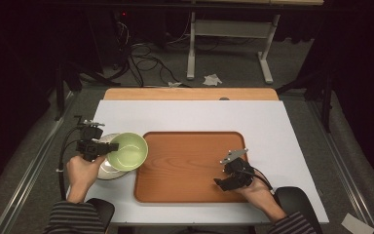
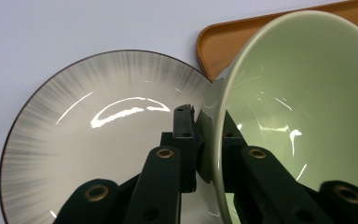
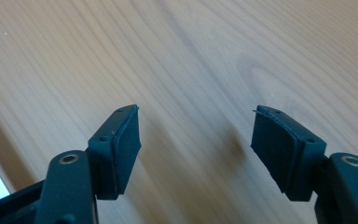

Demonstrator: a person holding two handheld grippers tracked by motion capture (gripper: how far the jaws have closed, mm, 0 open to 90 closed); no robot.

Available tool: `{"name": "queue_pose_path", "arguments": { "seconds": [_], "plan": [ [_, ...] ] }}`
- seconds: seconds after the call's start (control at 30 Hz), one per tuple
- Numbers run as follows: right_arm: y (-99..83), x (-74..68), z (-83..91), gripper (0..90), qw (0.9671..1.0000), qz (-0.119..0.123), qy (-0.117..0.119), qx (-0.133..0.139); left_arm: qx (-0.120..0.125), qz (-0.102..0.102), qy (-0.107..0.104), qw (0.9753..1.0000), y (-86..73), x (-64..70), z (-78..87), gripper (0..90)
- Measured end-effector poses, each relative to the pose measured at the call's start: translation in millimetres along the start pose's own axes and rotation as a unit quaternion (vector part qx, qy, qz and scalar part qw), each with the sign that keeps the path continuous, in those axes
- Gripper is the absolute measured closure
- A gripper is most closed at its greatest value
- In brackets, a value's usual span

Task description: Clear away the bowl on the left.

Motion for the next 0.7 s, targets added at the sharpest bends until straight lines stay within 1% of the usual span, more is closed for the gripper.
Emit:
{"name": "queue_pose_path", "arguments": {
  "seconds": [0.03, 0.2, 0.33, 0.57, 0.6, 0.7],
  "plan": [
    [0.1, -0.4, -0.3, 34.1, 1.0000, -0.003, 0.002, 0.002, 0.000, -0.002, -0.001, 1.0000, 0.2, 1.4, -0.6, 83.2],
    [0.0, -0.1, -0.3, 34.1, 1.0000, -0.003, 0.002, 0.001, -0.002, -0.006, -0.012, 0.9999, 1.4, 6.6, -1.9, 83.2],
    [0.1, -0.3, -0.5, 34.1, 1.0000, -0.002, 0.002, 0.001, -0.004, -0.013, -0.016, 0.9998, 2.5, 12.2, -3.1, 83.2],
    [0.0, 0.3, -0.6, 34.1, 1.0000, 0.000, 0.001, 0.000, -0.006, -0.029, -0.027, 0.9992, 6.2, 27.2, -7.9, 83.2],
    [0.0, 0.3, -0.5, 34.1, 1.0000, -0.001, 0.001, 0.000, -0.008, -0.033, -0.032, 0.9989, 6.9, 30.2, -9.4, 83.2],
    [-0.1, -0.1, -0.1, 34.1, 1.0000, -0.005, 0.000, 0.000, -0.012, -0.037, -0.042, 0.9984, 7.9, 36.3, -12.3, 83.3]
  ]
}}
Point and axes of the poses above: each handheld gripper's, and its own axes: z roughly backward along the jaws, y roughly out of its top, x roughly to its right, the point moved 1 cm from there along -z, roughly forward along the jaws, and after that the axes turned 2 degrees about z, right-handed, at the moved point
